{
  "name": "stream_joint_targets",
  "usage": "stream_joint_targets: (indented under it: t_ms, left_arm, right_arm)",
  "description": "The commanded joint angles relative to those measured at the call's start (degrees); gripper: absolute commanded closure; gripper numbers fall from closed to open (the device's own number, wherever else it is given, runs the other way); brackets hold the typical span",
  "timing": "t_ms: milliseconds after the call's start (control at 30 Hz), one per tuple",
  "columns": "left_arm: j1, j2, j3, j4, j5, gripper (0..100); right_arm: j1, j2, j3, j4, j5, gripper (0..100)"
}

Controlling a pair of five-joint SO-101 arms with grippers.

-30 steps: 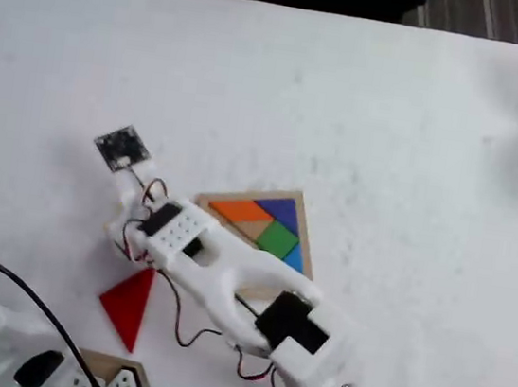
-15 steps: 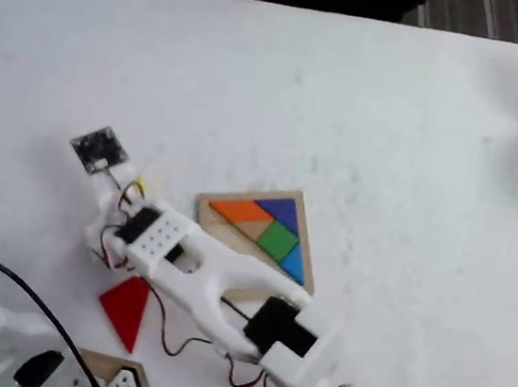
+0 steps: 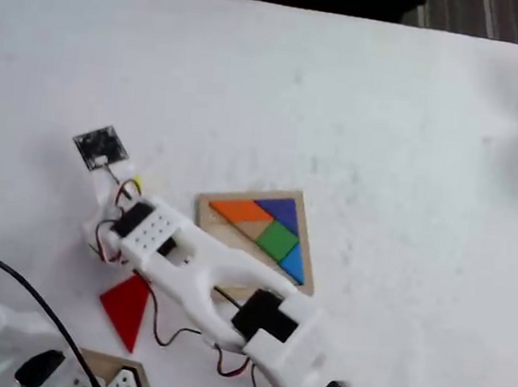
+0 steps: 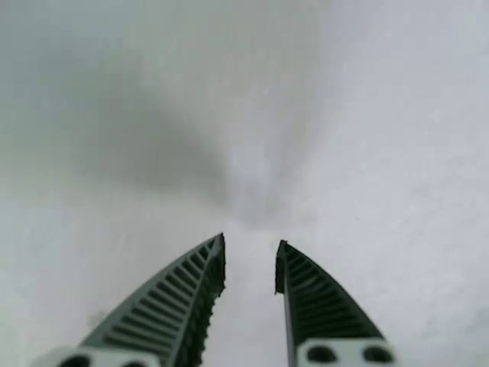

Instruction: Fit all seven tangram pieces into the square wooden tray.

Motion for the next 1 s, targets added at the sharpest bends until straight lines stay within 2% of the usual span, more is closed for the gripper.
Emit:
stream_joint_targets:
  t_ms: [0, 100, 400, 667, 833, 967]
  left_arm:
    - [1.36, -1.19, -0.97, -1.23, 0.18, 98]
    - [1.36, -1.19, -0.97, -1.23, 0.18, 98]
    - [1.36, -1.19, -0.97, -1.23, 0.18, 98]
    - [1.19, -1.19, -0.97, -1.05, 0.18, 98]
    - [1.19, -1.19, -0.88, -0.97, 0.09, 98]
    - [1.19, -1.19, -0.88, -0.97, 0.09, 98]
  right_arm:
    - [0.75, -1.54, -3.08, 0.04, -3.16, 69.6]
    - [0.75, -2.07, -4.13, -0.40, -6.15, 69.5]
    - [1.19, 6.55, -10.64, 0.13, -6.42, 69.7]
    - [1.36, 8.48, -15.30, 8.57, -5.98, 69.7]
    - [1.10, 7.96, -15.65, 11.82, 0.18, 69.7]
    - [1.10, 7.96, -15.74, 12.70, 0.53, 69.7]
